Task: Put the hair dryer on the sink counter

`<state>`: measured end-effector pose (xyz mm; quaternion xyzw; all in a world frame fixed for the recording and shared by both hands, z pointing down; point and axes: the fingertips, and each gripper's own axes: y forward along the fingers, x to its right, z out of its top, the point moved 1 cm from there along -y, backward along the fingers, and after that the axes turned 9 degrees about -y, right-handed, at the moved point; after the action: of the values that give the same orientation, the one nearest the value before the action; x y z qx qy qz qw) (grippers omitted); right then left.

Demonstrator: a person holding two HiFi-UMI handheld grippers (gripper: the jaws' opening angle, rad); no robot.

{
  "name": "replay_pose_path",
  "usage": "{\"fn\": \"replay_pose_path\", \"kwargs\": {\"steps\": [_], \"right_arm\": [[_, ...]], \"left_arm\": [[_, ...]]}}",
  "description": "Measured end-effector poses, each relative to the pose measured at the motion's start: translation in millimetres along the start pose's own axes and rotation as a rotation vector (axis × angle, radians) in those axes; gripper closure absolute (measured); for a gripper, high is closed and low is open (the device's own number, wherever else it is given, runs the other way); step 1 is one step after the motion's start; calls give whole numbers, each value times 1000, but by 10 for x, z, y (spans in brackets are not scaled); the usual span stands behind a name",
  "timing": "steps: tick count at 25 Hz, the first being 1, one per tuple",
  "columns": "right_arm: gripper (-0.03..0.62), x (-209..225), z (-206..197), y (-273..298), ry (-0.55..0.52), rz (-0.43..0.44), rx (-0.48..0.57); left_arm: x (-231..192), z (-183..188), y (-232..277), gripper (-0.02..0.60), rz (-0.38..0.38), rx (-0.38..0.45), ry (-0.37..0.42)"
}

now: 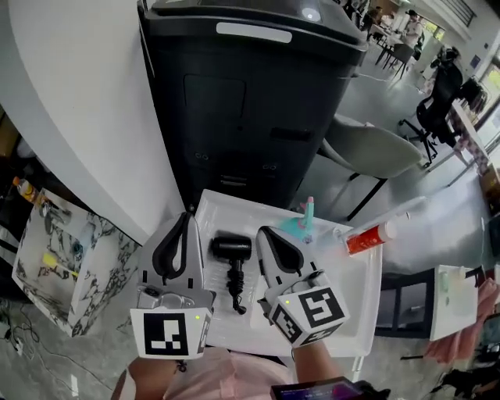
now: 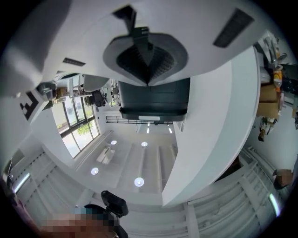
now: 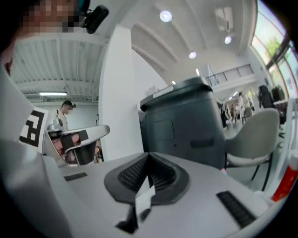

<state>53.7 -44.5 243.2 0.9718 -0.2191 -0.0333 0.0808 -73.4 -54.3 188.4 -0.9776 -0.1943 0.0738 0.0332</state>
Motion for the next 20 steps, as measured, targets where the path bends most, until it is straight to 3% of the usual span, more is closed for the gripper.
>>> {"fn": "replay_pose_path", "kwargs": {"steps": [4,9,20], "right_arm": [[594,77,274,-174,-118,-86,90],[594,192,339,-330,-146,-163,120],[597,302,368,-452,-206,-201,143]], "left_arm": [[183,201,47,571,-35,57,16],[303,115,42,571,-54,38,25],[489,-58,70,571,-59,-12,-33]]}}
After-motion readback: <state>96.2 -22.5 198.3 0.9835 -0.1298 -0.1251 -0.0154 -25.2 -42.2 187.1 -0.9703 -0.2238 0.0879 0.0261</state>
